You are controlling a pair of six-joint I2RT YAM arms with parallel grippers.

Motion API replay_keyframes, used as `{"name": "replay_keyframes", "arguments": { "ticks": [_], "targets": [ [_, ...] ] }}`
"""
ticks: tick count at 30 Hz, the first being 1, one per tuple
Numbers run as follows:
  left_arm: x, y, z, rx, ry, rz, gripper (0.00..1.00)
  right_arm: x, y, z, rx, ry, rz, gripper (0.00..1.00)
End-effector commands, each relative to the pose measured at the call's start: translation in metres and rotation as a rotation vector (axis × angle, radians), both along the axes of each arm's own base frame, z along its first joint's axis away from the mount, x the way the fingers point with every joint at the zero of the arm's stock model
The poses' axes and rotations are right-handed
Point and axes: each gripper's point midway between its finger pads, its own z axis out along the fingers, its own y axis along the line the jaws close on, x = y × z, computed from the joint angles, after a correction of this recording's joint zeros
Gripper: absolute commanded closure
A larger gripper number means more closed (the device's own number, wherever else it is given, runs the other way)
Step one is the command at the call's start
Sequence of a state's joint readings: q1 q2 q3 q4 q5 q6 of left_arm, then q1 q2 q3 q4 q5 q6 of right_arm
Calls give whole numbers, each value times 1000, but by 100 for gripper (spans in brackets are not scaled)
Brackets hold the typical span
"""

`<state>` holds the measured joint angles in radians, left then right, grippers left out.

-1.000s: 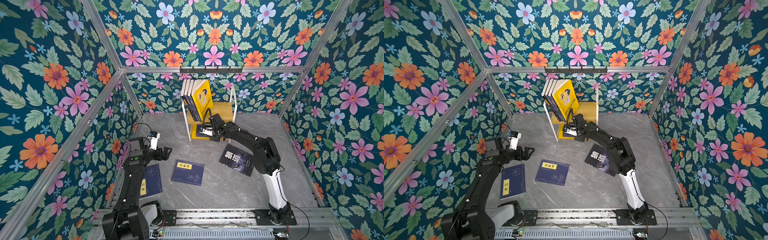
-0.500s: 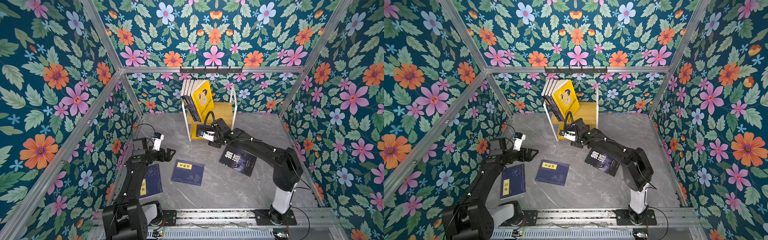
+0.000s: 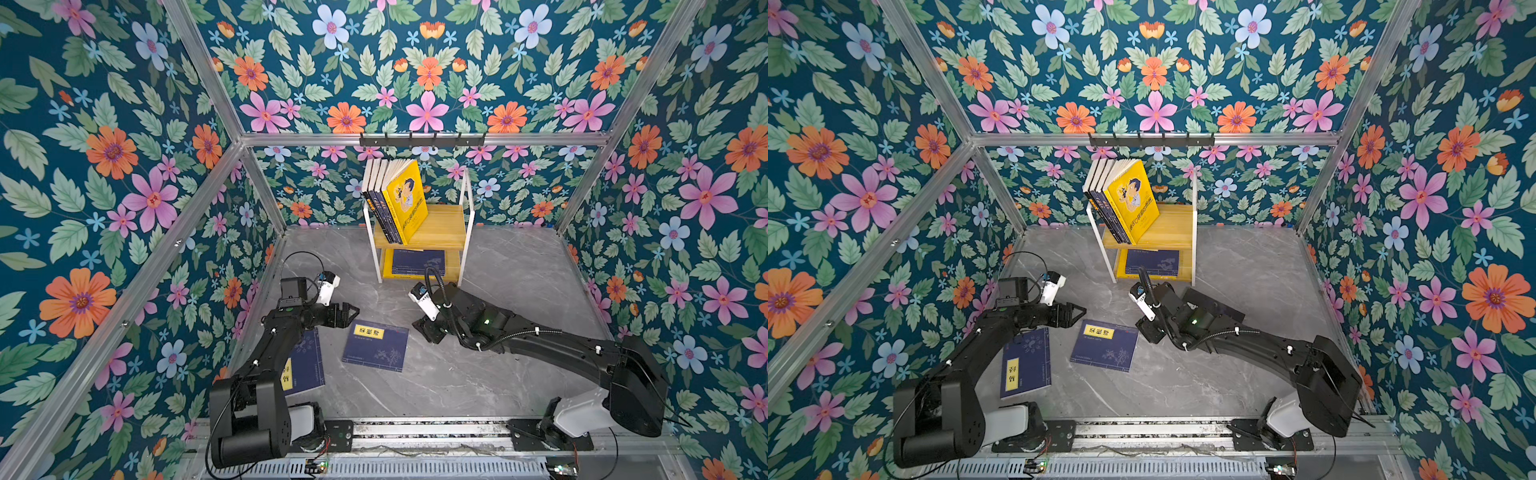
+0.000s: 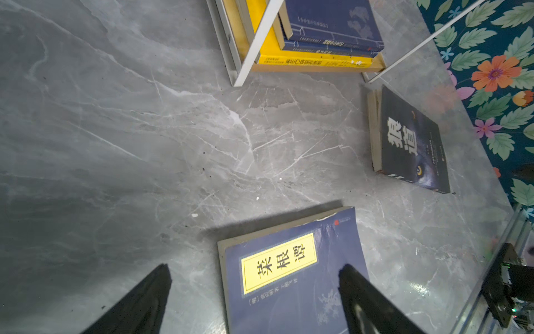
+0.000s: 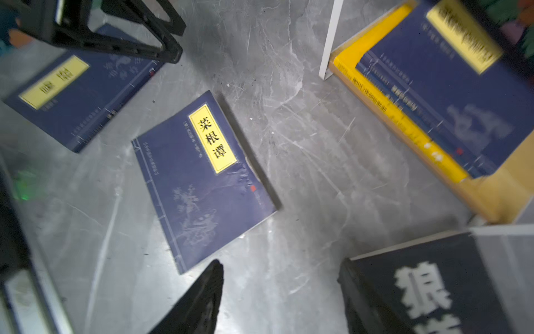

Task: Stacking books/files
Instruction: Pick up the book from the center of the table.

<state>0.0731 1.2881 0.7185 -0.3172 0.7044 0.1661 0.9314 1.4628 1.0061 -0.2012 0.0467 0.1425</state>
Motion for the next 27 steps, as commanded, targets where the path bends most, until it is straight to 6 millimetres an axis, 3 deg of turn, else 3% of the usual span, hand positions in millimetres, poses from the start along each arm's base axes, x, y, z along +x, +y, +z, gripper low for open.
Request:
{"name": "replay_keyframes", "arguments": {
  "ticks": [1,6,11,16,27],
  "targets": [
    [6,0,-11,31,20,10,14,-5,16,-5,238,231,-207,35],
    [14,5,-36,28,142,132,25,-16,33,-32,283,369,-253,37],
    [6,-6,-56,-30,235,160,29,-20,44,-60,280,462,-292,41],
    [-2,-10,-65,-56,284,183,30,-25,51,-89,244,558,-324,46],
    [-13,-24,-69,-114,337,172,39,-22,58,-112,202,595,-334,50]
  ]
}}
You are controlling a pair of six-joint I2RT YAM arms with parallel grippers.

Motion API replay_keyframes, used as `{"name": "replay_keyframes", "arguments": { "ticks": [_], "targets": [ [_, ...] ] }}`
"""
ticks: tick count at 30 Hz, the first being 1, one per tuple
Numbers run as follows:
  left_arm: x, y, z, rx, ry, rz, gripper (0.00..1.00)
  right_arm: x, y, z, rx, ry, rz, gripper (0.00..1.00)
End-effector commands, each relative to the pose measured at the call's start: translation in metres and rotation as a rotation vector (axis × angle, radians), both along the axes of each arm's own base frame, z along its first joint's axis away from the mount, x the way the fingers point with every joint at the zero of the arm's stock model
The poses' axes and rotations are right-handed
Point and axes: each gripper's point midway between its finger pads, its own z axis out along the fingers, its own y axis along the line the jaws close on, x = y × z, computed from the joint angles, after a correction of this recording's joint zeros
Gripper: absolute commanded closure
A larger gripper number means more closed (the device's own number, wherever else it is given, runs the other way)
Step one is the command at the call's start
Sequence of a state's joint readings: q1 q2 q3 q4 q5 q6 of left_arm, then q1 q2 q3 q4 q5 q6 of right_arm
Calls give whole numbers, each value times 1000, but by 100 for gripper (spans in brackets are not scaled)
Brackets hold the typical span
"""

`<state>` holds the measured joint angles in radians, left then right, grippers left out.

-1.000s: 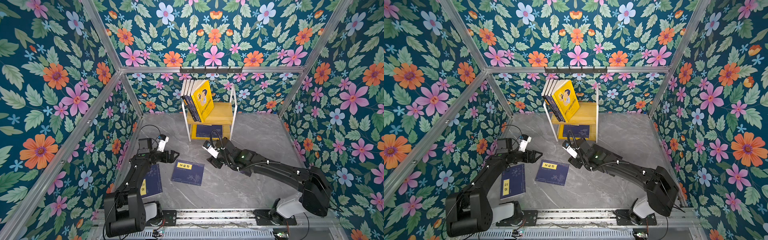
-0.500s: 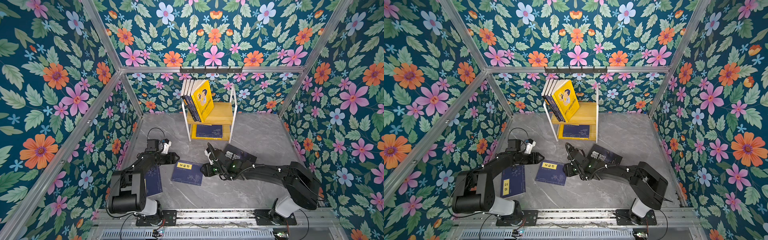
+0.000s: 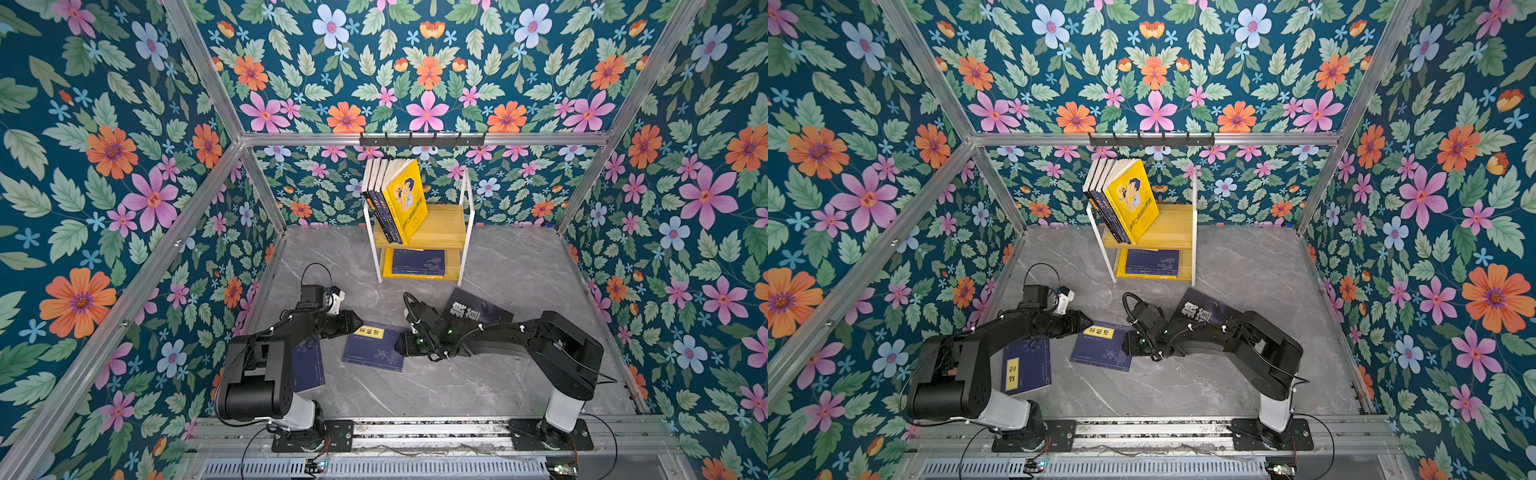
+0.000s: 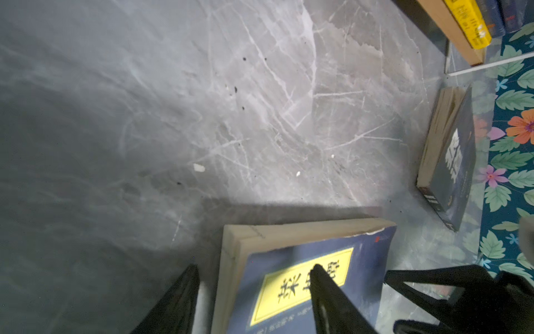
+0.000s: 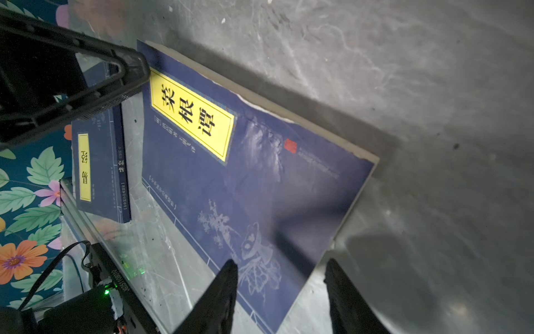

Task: Stacking books/files
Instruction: Pick up the book from the center of the table.

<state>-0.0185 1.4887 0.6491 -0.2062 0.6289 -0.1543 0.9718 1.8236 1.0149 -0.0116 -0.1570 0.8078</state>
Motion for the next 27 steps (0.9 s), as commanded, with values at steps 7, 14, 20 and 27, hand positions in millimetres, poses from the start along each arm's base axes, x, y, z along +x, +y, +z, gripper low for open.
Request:
{"name": "replay_keyframes", "arguments": {
  "ticks": [7,14,20,27],
  "targets": [
    [-8,-19,15,-71,-3,-29,53,21,-5,-6,-20,-20,-38,53],
    [-7,-22,21,-91,-5,-24,73,35,-14,-8,-51,-48,-42,54],
    [-5,-21,28,-87,-23,-14,99,38,-21,-3,-81,-83,-22,53],
    [0,-23,39,-101,-48,-12,100,38,-41,23,-121,-237,23,43]
  ]
}}
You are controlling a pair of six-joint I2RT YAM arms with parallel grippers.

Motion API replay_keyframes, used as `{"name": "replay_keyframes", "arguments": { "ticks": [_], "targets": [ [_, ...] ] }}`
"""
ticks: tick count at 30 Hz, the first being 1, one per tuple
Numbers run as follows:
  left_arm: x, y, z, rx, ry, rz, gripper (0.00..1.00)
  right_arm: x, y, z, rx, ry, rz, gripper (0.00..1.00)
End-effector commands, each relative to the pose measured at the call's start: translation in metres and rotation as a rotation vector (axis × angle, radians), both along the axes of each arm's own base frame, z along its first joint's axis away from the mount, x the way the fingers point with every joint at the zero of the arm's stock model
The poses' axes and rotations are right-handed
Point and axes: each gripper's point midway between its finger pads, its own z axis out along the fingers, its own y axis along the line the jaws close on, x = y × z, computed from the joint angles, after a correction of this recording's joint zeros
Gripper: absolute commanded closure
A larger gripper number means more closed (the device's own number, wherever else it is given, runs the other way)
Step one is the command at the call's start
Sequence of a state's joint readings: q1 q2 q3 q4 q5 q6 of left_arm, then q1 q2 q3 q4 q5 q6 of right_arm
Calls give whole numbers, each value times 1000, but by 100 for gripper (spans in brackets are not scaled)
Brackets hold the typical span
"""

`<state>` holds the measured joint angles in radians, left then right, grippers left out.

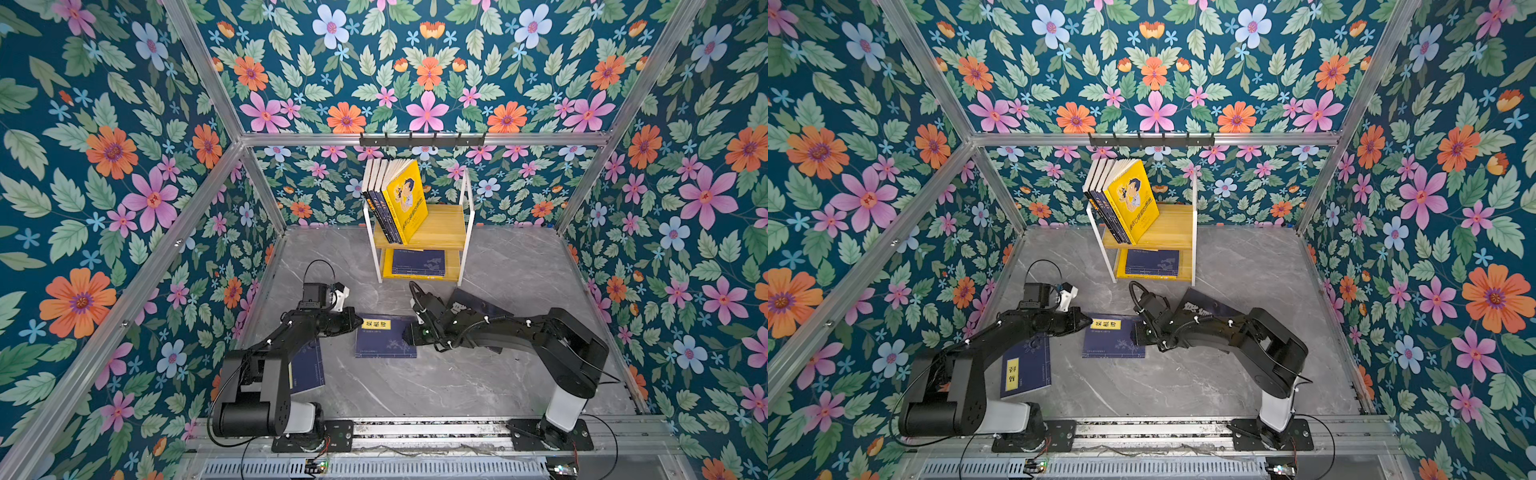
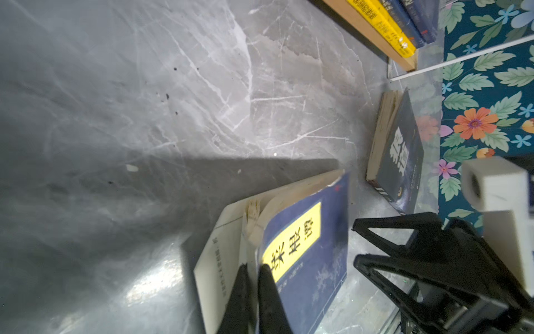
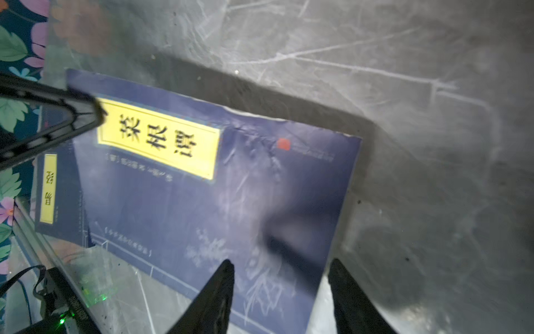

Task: Stacking books/files
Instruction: Pick up the book from the center of the table.

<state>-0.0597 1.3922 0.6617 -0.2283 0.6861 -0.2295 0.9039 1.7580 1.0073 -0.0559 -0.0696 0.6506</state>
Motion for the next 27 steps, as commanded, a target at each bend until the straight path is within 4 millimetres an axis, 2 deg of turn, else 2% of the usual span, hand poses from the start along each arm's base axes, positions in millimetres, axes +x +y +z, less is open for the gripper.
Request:
{"name": "replay_keyframes", "arguments": {
  "ticks": [1,3,5,8,11,12,14,16,23,27],
  "targets": [
    [2,-3,6,-23,-7,1,100,3,-15,10,-64,-108,26,42],
    [2,-3,9,-26,-9,1,100,0,-24,18,-122,-180,61,39],
    [2,-3,11,-30,-8,2,100,-8,-22,31,-177,-289,142,37],
    [2,-5,10,-40,-14,3,100,-19,-7,44,-255,-475,274,36],
    [4,-4,11,-39,-15,7,100,-36,19,49,-309,-621,428,36],
    [3,-5,11,-41,-12,4,100,-40,27,48,-342,-670,470,36],
    [3,-5,11,-43,-6,4,100,-45,39,34,-416,-729,544,35],
    [4,-5,10,-47,-5,4,100,-43,46,26,-461,-775,573,35],
    [2,-6,12,-49,-10,2,100,-32,56,9,-510,-900,586,35],
    [4,-6,13,-54,-8,3,100,-34,62,-8,-549,-901,654,35]
  ]
}}
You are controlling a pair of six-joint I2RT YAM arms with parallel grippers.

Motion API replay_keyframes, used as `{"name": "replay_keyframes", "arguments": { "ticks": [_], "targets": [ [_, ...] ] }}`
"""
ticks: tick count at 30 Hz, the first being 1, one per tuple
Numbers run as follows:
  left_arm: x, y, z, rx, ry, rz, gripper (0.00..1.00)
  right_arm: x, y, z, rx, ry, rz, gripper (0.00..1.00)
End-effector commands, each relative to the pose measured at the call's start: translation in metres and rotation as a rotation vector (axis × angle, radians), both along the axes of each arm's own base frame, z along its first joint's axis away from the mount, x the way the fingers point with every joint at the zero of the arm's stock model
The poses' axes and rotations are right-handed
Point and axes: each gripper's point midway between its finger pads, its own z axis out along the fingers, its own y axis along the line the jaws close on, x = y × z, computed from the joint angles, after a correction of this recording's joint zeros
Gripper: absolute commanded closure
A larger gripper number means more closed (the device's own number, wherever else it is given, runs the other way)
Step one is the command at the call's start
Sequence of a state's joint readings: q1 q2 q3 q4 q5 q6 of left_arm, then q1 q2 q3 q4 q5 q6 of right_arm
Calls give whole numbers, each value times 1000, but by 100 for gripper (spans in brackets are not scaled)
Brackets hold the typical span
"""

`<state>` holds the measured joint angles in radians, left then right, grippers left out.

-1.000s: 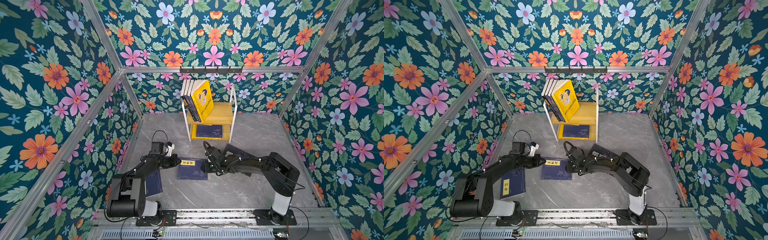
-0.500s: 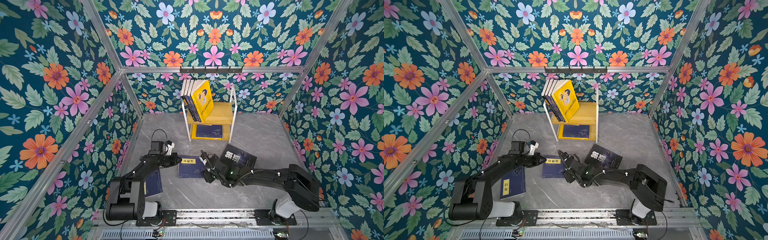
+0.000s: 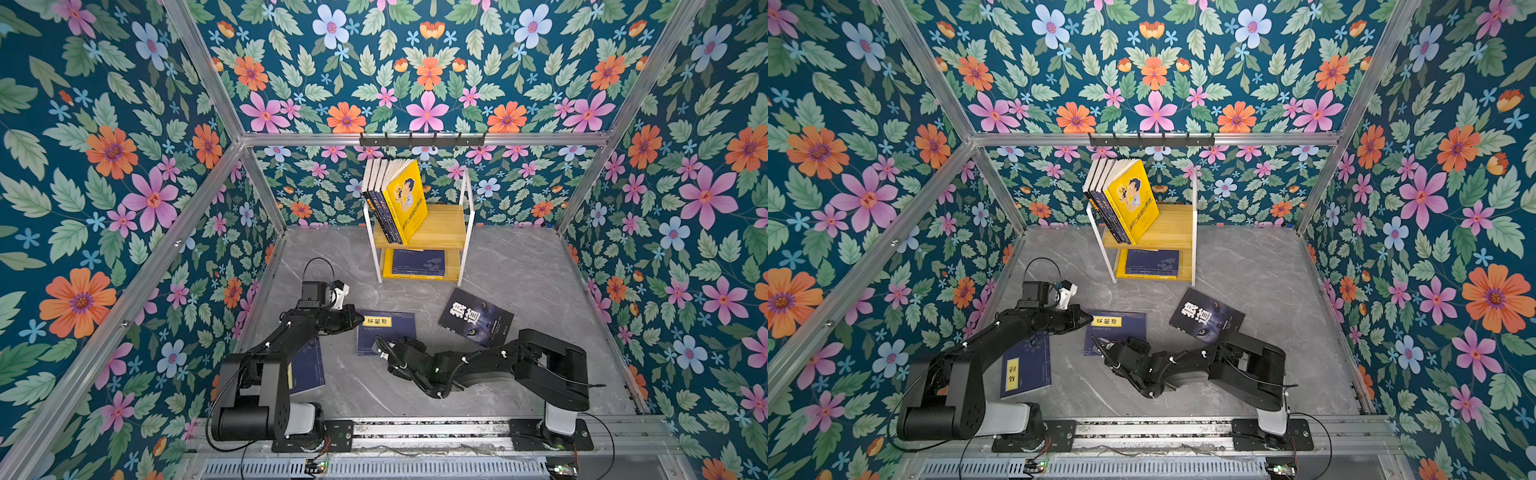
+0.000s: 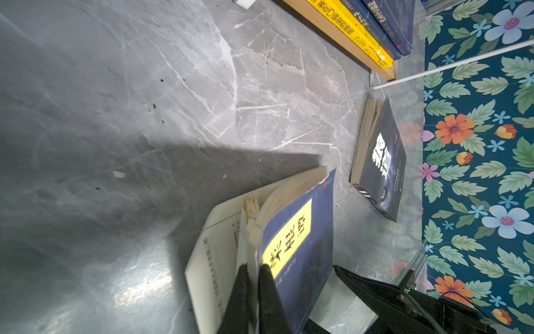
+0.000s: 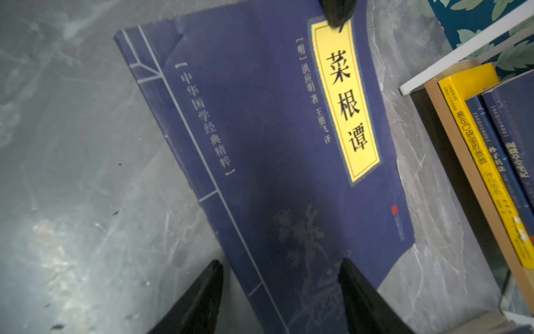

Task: Stacking books/files
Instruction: Pick up the book from the center of the table.

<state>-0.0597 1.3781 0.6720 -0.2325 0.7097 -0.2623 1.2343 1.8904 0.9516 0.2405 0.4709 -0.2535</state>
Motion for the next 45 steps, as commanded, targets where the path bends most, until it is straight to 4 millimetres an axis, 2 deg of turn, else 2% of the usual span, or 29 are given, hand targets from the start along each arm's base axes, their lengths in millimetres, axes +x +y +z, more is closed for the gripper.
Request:
{"name": "replay_keyframes", "arguments": {
  "ticks": [1,6,9,15,19,20,24,28,35,39,41,42,45],
  "targets": [
    [3,-3,4,-21,-10,-6,100,6,13,6,13,-74,43,36],
    [3,-4,3,-27,-2,-6,100,13,14,-7,-22,-121,37,37],
    [2,-6,0,-24,2,-13,100,19,12,-12,-38,-179,28,43],
    [3,-6,-1,-16,8,-15,100,28,5,-13,-60,-266,4,75],
    [4,-5,-1,-9,-5,-11,100,28,0,-10,-75,-296,10,92],
    [5,-4,1,-4,-12,-10,99,28,-2,-8,-85,-302,12,100],
    [8,-1,13,26,-79,-19,65,29,-6,3,-107,-349,27,100],
    [17,12,35,104,-198,-27,47,32,-9,14,-142,-380,42,100],
    [22,38,73,238,-395,-20,27,31,-25,34,-177,-291,89,100],
    [18,51,87,282,-484,1,15,34,-34,58,-152,-213,114,100],
    [16,59,88,310,-507,12,0,40,-41,70,-153,-182,112,100],
    [14,62,88,324,-511,19,0,41,-45,86,-139,-176,114,100],
    [7,68,86,355,-546,3,0,45,-53,105,-157,-152,136,100]
  ]
}}
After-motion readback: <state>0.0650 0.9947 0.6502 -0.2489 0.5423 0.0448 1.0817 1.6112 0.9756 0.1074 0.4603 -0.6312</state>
